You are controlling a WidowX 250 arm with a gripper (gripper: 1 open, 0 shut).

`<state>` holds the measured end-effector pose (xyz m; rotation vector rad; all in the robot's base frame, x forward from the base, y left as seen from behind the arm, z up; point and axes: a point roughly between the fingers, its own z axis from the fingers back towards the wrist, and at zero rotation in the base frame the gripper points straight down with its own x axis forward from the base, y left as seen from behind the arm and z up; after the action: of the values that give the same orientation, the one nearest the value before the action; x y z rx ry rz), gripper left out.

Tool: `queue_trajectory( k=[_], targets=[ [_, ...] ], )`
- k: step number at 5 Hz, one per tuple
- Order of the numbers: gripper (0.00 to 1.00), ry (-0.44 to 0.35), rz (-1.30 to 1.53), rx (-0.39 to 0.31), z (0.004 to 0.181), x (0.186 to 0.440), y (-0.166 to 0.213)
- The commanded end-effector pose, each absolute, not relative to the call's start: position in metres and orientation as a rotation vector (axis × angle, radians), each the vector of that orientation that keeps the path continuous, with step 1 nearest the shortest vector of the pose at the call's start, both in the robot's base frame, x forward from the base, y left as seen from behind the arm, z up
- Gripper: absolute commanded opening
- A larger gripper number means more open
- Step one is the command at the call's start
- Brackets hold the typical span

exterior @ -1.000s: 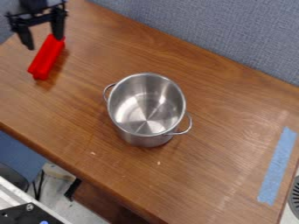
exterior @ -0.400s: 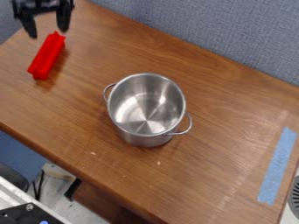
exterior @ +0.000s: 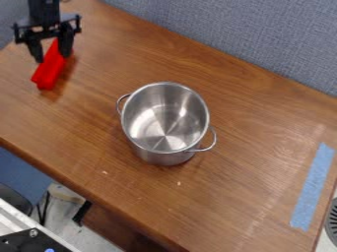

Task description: Move the red object from the metal pot to the table

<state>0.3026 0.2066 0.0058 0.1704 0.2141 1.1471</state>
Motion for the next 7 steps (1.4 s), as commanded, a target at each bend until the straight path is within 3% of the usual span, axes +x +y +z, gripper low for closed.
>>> queue_trajectory(
  k=[1,2,3,4,5,6,7],
  targets=[
    [0.00,0.155,1.154,0.178,0.045,0.326,0.221],
    [0.00,0.198,1.127,0.182,0.076,0.350,0.219],
    [0.00,0.185,1.083,0.199,0.068,0.328,0.201],
    [0.00,0.206,1.031,0.197,0.093,0.321,0.165],
    [0.00,0.185,0.942,0.184,0.119,0.332,0.167],
    [1.00,0.180,0.949,0.190,0.126,0.334,0.202],
    [1.00,0.181,0.764,0.226,0.110,0.320,0.181]
  ],
)
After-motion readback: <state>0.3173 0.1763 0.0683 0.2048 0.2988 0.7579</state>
